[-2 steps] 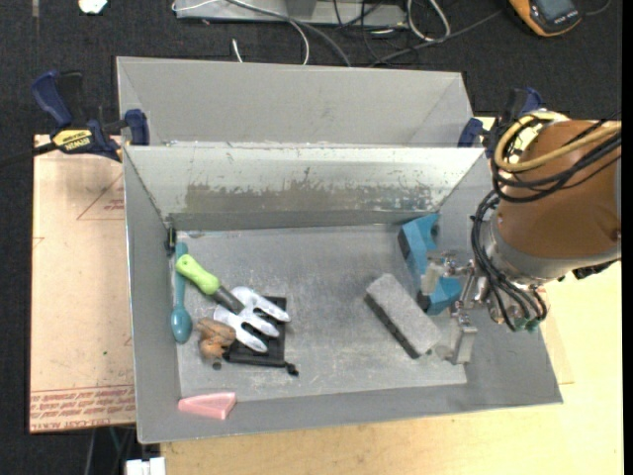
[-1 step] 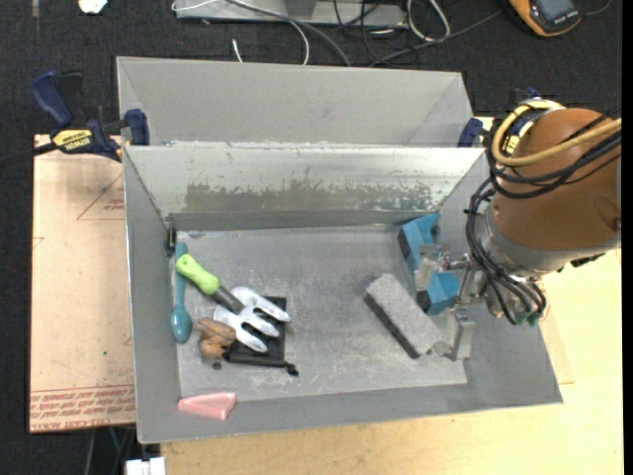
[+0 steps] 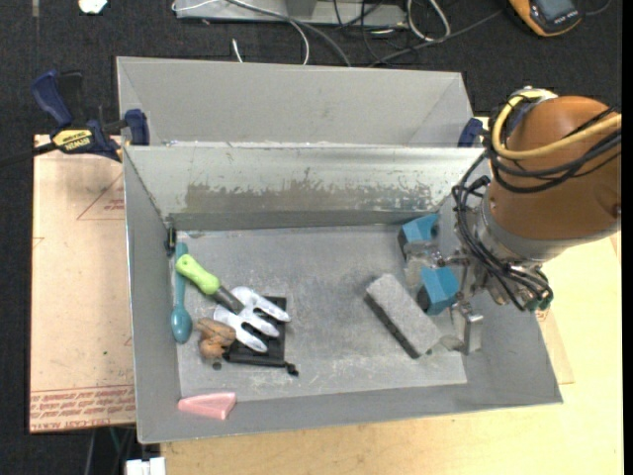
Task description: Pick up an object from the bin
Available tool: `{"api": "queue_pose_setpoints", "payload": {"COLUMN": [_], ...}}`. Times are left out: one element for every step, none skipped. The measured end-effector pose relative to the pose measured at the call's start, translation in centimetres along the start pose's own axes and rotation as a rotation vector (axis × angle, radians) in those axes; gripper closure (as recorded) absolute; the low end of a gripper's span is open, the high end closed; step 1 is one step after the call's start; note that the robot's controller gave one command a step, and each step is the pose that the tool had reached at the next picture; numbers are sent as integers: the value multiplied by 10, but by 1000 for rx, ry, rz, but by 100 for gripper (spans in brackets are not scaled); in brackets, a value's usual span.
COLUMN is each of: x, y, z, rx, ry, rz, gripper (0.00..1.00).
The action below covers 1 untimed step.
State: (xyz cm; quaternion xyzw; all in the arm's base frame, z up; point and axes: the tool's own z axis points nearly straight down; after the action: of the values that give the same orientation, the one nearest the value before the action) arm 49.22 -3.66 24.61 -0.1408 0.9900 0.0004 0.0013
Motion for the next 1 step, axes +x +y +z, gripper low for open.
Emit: {"api": "queue_pose_setpoints", "payload": {"x": [0], "y": [30], "z": [16], "rx": [1], "ry": [-3], "rz": [225], "gripper": [0]}}
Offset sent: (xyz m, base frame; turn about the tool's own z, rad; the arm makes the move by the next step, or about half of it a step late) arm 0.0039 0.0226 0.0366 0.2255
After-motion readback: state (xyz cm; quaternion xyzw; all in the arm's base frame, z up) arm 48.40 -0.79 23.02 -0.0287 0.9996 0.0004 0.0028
